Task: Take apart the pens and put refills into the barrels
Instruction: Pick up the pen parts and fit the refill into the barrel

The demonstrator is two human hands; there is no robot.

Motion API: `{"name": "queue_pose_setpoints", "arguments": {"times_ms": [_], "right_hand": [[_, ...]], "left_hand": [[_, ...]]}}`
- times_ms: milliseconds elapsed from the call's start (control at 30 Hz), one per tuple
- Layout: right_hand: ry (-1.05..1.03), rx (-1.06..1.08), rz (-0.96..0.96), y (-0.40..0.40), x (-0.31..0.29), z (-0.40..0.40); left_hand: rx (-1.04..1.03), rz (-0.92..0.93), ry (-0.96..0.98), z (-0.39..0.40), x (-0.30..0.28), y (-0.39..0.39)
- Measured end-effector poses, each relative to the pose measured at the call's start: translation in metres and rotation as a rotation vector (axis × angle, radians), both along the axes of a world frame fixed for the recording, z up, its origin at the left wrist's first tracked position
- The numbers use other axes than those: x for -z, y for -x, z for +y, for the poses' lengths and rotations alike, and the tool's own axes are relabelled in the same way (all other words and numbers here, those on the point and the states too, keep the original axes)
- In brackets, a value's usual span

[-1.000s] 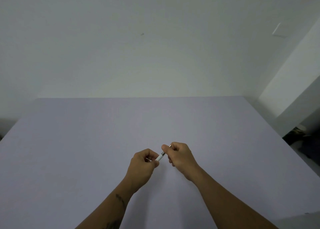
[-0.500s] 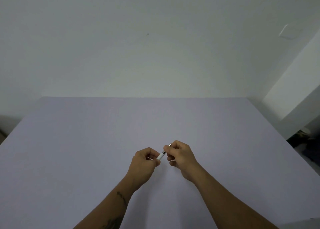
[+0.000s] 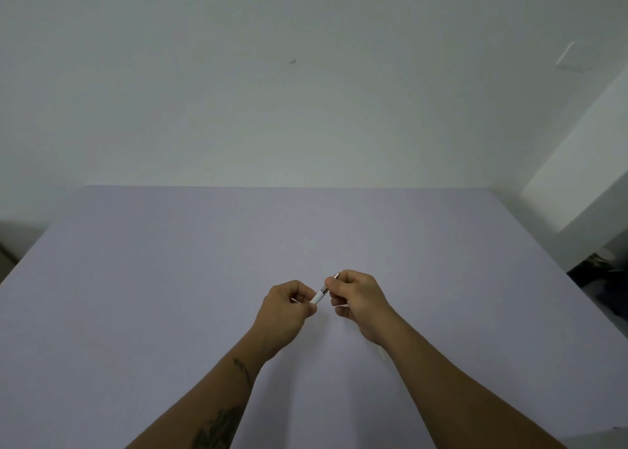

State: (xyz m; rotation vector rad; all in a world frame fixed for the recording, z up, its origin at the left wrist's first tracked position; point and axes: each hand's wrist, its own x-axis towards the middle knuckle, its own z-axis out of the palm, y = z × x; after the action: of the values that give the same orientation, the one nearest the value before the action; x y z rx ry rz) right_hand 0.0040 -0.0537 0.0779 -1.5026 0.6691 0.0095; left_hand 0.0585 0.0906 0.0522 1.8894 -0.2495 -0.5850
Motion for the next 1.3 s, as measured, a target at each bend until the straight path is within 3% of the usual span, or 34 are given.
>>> {"name": "queue_pose_setpoints", "arguments": {"times_ms": [200, 467, 733, 967, 1300], "right_hand": [[0.109, -0.032, 0.015, -0.006, 0.001, 0.002], [-0.083, -0.017, 0.013, -0.007, 0.003, -0.001], [0.078, -0.029, 0.045, -0.007, 0.006, -0.002], [-0.205, 0.008, 0.032, -0.002, 0.008, -0.009], [-0.109, 0.003, 0.009, -0.005, 0.008, -0.006]], "left_hand": [[0.000, 0.005, 0.000, -0.001, 0.002, -0.002], [-0.005, 0.019, 0.012, -0.003, -0.001, -0.005], [0.003, 0.033, 0.010, -0.005, 0.003, -0.002], [-0.012, 0.043, 0.002, -0.005, 0.005, -0.004], [-0.015, 0.031, 0.039, -0.006, 0.005, -0.003]]}}
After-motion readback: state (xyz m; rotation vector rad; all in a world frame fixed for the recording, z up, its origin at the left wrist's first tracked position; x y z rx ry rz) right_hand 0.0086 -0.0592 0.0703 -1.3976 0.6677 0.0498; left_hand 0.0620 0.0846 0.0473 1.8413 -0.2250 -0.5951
